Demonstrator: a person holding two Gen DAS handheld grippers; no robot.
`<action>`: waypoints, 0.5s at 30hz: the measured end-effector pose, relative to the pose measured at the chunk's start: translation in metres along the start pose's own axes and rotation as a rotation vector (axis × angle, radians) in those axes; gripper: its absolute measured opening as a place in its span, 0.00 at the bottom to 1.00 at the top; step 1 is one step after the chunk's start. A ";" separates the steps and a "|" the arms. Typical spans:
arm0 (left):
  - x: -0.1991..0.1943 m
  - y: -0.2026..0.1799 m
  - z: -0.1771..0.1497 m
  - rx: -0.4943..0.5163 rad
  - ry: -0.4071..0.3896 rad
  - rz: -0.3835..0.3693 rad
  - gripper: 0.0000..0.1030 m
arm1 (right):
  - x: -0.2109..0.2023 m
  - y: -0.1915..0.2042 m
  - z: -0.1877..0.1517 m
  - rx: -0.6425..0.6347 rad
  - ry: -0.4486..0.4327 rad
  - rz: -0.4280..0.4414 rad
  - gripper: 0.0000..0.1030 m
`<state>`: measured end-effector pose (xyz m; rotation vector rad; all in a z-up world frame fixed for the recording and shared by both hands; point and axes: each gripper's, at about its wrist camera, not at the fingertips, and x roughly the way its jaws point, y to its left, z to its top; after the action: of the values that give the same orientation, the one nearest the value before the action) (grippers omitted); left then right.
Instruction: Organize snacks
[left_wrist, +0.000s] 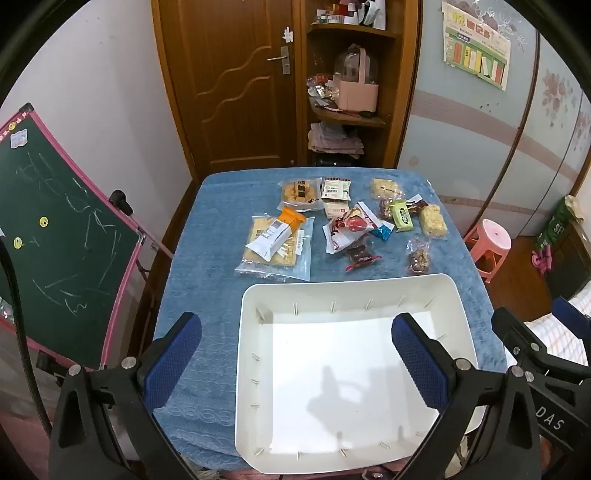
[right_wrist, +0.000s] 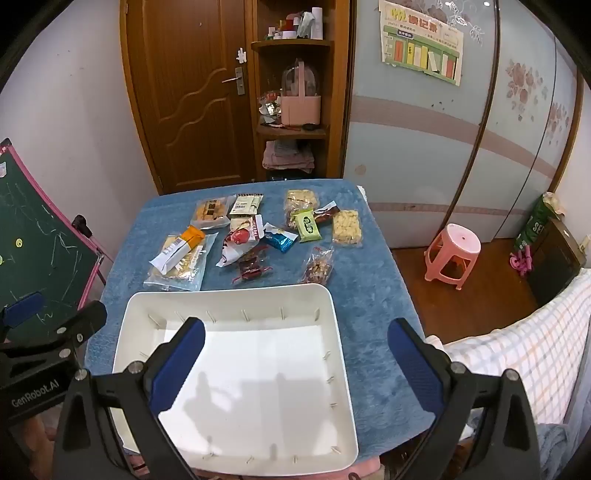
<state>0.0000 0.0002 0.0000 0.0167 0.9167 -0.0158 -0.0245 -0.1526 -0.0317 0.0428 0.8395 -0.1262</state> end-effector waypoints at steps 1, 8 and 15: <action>0.000 0.000 0.000 0.000 0.000 0.000 0.99 | 0.000 0.000 0.000 0.001 0.003 0.002 0.97; 0.000 0.000 0.000 0.002 -0.003 0.002 0.99 | 0.002 -0.001 -0.002 0.003 0.000 0.001 0.97; 0.000 0.000 0.000 0.002 -0.004 0.003 0.99 | 0.003 -0.001 -0.004 0.008 0.000 0.010 0.97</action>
<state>-0.0001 0.0002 0.0001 0.0201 0.9124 -0.0136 -0.0253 -0.1540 -0.0363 0.0545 0.8386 -0.1198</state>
